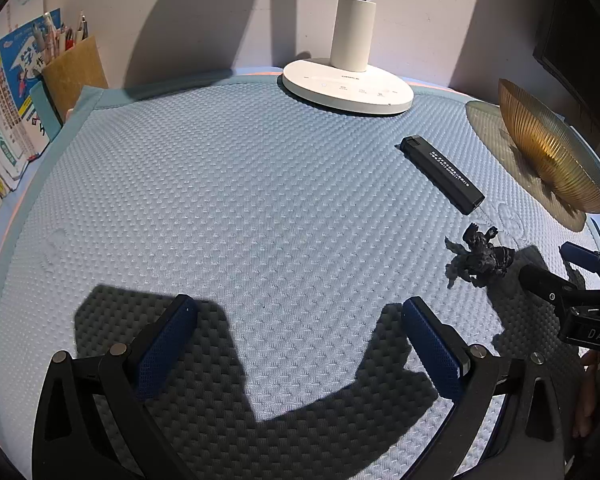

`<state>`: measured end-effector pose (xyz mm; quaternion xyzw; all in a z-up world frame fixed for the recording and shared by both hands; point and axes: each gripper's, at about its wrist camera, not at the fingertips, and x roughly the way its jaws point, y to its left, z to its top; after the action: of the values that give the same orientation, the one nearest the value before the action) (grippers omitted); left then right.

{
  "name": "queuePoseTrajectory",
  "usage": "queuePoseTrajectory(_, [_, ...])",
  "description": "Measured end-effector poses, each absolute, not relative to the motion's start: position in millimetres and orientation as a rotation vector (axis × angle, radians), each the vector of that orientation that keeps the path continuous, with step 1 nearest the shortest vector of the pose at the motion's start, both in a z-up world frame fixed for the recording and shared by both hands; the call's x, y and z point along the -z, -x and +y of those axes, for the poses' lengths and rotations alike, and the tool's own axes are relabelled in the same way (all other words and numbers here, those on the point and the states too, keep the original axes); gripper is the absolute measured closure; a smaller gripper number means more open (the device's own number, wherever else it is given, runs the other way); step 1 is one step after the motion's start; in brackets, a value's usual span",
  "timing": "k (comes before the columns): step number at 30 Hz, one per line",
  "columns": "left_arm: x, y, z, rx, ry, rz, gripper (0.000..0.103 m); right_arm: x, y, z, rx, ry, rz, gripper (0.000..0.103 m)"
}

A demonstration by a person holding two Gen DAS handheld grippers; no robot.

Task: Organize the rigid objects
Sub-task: 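Move both open grippers back toward the black charger and black figurine, then grasp the black figurine with left gripper while right gripper grasps the black charger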

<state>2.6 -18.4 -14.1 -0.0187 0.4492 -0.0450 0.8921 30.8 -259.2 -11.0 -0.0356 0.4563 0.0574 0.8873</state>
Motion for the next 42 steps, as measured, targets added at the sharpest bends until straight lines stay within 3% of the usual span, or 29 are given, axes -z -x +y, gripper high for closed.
queuePoseTrajectory(10, [3.4,6.5,-17.3,0.168,0.08,0.896,0.001,7.7,-31.9,-263.7,-0.128,0.064,0.981,0.0])
queuePoseTrajectory(19, [-7.7,7.3,-81.8,0.349,-0.009,0.888,0.001,-44.2,-62.2,-238.5,-0.243,0.091,0.903,0.001])
queuePoseTrajectory(20, [-8.2,5.4,-88.7,0.357,-0.022,0.885,0.002,-41.5,-70.1,-231.8,-0.253,0.117,0.91,0.004])
queuePoseTrajectory(22, [-7.9,2.9,-95.4,0.364,-0.025,0.885,0.009,-33.0,-83.7,-219.1,-0.27,0.16,0.926,0.028])
queuePoseTrajectory(23, [-6.5,0.9,-97.5,0.365,-0.024,0.893,0.017,-27.1,-92.0,-214.2,-0.287,0.169,0.943,0.032])
queuePoseTrajectory(24, [-4.3,-1.5,-99.1,0.372,-0.02,0.907,0.027,-23.4,-96.5,-209.8,-0.301,0.169,0.957,0.034])
queuePoseTrajectory(27, [-0.6,-3.7,-103.6,0.37,-0.03,0.912,0.036,-11.2,-111.1,-198.7,-0.316,0.166,0.984,0.034])
queuePoseTrajectory(28, [-1.0,-4.5,-105.3,0.365,-0.036,0.907,0.039,-8.4,-113.8,-197.1,-0.319,0.171,0.986,0.038])
queuePoseTrajectory(32, [-1.9,-7.4,-103.5,0.353,-0.035,0.898,0.068,-1.9,-109.0,-184.1,-0.328,0.236,0.96,0.055])
queuePoseTrajectory(34, [-2.3,-8.0,-98.0,0.36,-0.013,0.896,0.07,-3.3,-103.6,-183.5,-0.348,0.245,0.949,0.074])
queuePoseTrajectory(42, [-7.3,10.3,-67.1,0.363,0.067,0.89,0.07,-18.2,-67.3,-235.8,-0.289,0.155,0.957,0.079])
